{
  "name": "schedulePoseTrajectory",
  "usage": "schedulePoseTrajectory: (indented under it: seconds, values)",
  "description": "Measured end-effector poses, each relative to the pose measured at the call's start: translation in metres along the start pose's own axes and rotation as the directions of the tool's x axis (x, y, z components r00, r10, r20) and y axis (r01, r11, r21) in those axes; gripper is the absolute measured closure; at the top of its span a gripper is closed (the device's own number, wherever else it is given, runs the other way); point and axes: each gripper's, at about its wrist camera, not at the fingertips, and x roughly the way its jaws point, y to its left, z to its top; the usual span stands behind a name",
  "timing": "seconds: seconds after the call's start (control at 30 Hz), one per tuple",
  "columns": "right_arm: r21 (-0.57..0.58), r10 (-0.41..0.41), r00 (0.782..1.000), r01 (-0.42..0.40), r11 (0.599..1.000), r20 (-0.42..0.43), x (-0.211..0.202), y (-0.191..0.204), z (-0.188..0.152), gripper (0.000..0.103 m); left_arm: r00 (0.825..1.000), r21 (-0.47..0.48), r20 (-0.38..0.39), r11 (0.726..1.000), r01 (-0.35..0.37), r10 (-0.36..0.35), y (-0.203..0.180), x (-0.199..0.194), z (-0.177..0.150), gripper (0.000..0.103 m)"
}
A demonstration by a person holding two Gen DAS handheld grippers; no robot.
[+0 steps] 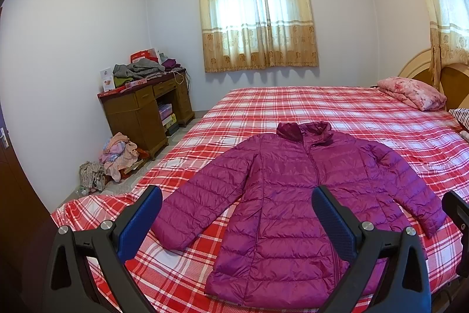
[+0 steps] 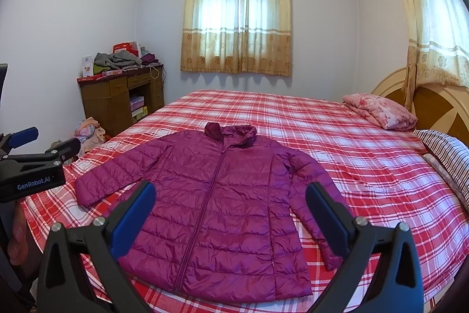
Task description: Fold large clothes
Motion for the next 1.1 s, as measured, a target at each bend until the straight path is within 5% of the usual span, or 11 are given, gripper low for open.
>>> schedulePoseTrajectory:
  seconds: [0.33,0.57,0.77,0.93,1.03,1.1]
  values:
    - [0.017,-0.006,1.0,0.006,1.0,-0.013,0.015,-0.008,-0.006,0.0,0.999,-0.008,-0.048,1.0,0.019,-0.02,-0.003,0.021,-0.01,0.001]
    - [0.152,-0.104,0.986,0.124,0.981,-0.132,0.069,-0.081,-0.034,0.0,0.991,0.021,-0.131,0.999,0.039,-0.036,-0.024,0.08,-0.043,0.001]
    - [0.332,-0.176,0.942,0.27,0.904,-0.286,0.109,-0.175,-0.083,0.005,0.978,0.05,-0.208,0.998,0.046,-0.035,-0.044,0.143,-0.067,0.001]
    - [0.439,-0.215,0.871,0.418,0.795,-0.441,0.129,-0.237,-0.133,0.016,0.971,0.061,-0.238,0.998,0.033,-0.018,-0.055,0.185,-0.08,0.001]
    - [0.465,-0.209,0.85,0.452,0.761,-0.484,0.134,-0.252,-0.151,0.022,0.971,0.068,-0.239,0.998,0.002,0.014,-0.057,0.206,-0.091,0.001]
    - [0.492,-0.17,0.858,0.428,0.758,-0.485,0.14,-0.256,-0.158,0.027,0.964,0.068,-0.264,0.998,-0.011,0.028,-0.055,0.22,-0.099,0.001]
